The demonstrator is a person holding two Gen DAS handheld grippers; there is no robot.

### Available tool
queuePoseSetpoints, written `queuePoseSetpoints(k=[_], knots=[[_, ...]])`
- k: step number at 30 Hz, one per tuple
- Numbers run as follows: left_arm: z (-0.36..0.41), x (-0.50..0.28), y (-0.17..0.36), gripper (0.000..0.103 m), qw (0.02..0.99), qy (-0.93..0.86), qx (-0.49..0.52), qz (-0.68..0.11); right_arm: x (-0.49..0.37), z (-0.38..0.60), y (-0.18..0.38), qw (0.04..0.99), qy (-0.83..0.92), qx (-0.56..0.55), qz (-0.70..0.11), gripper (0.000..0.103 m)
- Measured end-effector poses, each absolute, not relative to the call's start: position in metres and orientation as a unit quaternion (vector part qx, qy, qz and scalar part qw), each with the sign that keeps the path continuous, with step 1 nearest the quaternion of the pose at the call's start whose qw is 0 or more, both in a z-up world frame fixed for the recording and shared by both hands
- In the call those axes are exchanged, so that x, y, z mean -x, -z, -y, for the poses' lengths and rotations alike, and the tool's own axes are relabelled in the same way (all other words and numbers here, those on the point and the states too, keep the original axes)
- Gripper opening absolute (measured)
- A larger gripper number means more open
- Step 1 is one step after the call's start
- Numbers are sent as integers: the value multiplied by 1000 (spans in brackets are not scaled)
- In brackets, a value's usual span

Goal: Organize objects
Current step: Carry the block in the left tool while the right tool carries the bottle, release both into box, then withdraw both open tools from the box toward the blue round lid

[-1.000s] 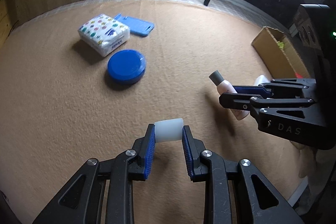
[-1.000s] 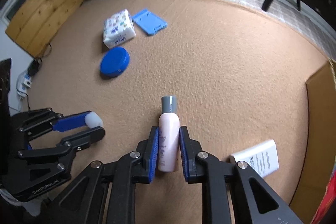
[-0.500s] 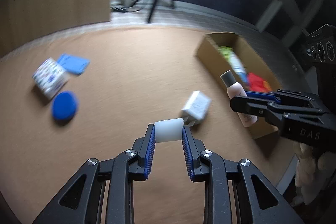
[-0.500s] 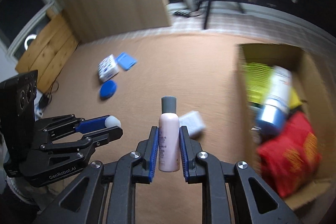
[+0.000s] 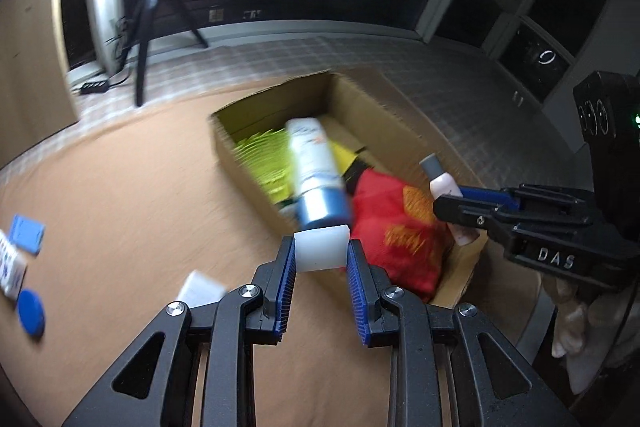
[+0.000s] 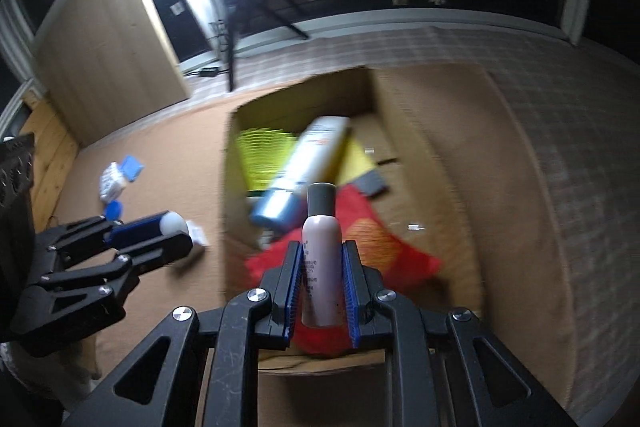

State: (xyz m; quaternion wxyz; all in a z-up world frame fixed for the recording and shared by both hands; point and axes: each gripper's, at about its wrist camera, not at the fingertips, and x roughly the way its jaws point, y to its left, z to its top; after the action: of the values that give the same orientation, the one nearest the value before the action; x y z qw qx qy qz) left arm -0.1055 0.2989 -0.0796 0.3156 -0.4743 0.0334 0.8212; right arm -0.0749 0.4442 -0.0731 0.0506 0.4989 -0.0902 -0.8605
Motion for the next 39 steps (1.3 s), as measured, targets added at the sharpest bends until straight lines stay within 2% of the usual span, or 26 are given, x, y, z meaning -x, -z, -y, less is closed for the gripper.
queuePoseSetpoints(k=[11, 16, 18, 19, 20, 22, 33, 39], knots=[[-371, 140, 100, 27, 327, -810, 484, -46, 82, -478, 89, 38, 853, -510, 105, 18], [-387, 146, 107, 33, 327, -809, 486, -53, 84, -482, 91, 41, 850, -514, 108, 18], [-389, 147, 107, 42, 329, -807, 487, -54, 83, -482, 90, 44, 850, -512, 110, 21], [-388, 147, 106, 46, 327, -809, 485, -55, 83, -483, 89, 44, 851, -511, 113, 27], [-387, 146, 105, 46, 326, -810, 484, -55, 82, -483, 89, 42, 852, -509, 115, 35], [-385, 145, 103, 46, 327, -811, 483, -53, 82, -483, 88, 40, 853, -508, 115, 39], [-362, 134, 90, 46, 323, -820, 471, -52, 76, -473, 83, 38, 852, -507, 125, 41], [-335, 121, 75, 46, 316, -829, 459, -52, 72, -456, 73, 45, 855, -501, 124, 48]])
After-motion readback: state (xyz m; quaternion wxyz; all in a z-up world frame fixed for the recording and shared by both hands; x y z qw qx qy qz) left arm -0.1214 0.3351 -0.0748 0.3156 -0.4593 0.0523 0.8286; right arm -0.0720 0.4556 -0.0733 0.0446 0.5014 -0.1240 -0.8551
